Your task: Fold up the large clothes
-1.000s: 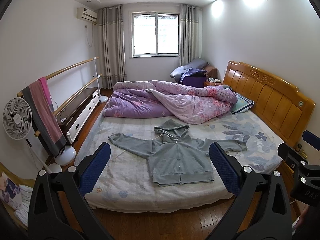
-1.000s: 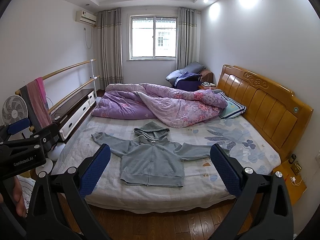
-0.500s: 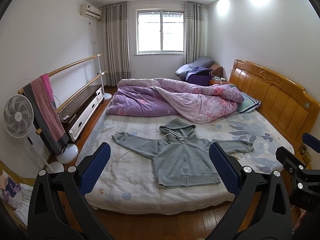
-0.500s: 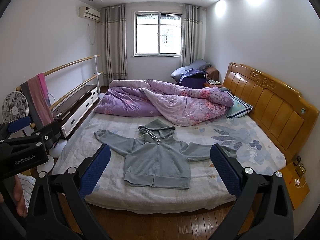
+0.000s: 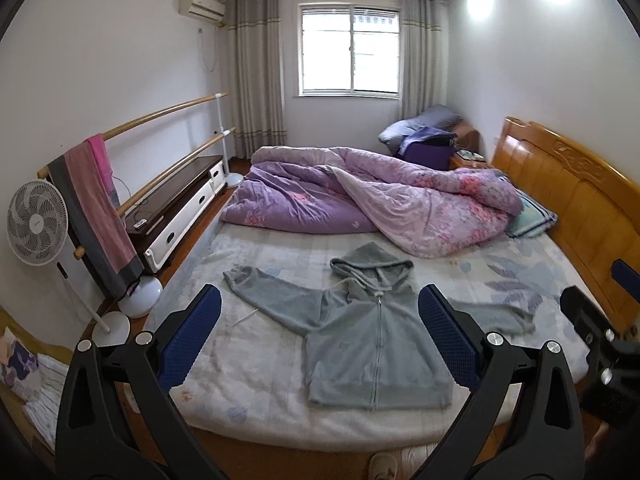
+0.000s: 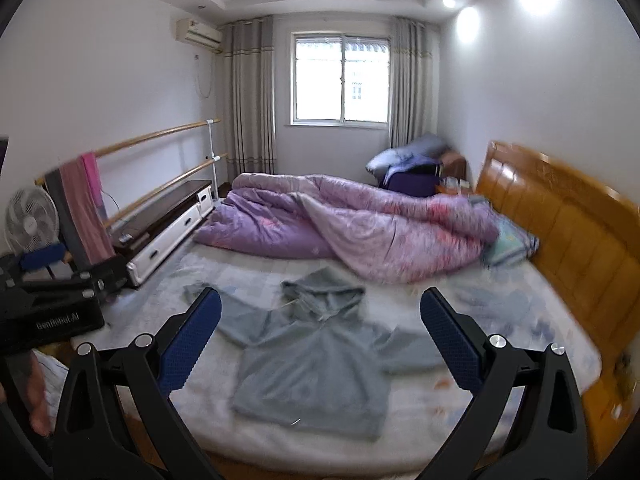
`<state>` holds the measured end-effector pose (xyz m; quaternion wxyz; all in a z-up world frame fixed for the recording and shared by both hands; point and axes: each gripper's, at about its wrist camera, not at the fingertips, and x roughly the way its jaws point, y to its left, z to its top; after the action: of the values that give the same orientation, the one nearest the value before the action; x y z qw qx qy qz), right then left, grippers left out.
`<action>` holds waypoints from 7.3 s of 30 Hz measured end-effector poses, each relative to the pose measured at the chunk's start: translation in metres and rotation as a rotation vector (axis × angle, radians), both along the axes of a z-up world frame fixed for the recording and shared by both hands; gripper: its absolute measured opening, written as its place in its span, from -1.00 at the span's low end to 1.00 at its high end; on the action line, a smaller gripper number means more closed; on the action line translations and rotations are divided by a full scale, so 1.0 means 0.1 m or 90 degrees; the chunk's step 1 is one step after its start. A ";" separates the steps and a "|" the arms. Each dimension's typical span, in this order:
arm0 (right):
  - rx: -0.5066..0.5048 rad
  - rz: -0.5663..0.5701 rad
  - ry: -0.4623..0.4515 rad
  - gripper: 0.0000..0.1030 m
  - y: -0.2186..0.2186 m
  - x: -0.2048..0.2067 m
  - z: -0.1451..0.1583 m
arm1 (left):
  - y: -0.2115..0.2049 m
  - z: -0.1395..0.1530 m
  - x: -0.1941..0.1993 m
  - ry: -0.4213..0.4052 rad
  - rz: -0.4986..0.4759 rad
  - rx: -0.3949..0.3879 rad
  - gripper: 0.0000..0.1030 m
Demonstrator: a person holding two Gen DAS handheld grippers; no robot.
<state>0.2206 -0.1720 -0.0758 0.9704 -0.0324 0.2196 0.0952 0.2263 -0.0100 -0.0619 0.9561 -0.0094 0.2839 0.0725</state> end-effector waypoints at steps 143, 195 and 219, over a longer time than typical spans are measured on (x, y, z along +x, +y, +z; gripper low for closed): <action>0.621 -0.573 0.372 -0.02 -5.07 3.08 -5.58 | -2.14 -6.02 4.90 0.509 -0.063 -0.037 0.54; 0.095 0.184 0.527 -0.82 1.82 4.13 -5.18 | 1.92 -5.08 3.84 0.417 0.122 -0.208 0.59; 0.194 -0.093 0.529 -0.80 -0.86 4.13 -5.20 | 0.69 -5.69 4.44 0.471 -0.016 -0.151 0.59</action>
<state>0.6335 -0.2578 -0.5954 0.7979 0.1676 0.5756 0.0624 0.6703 0.0593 -0.6307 0.7822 -0.0894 0.6160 0.0258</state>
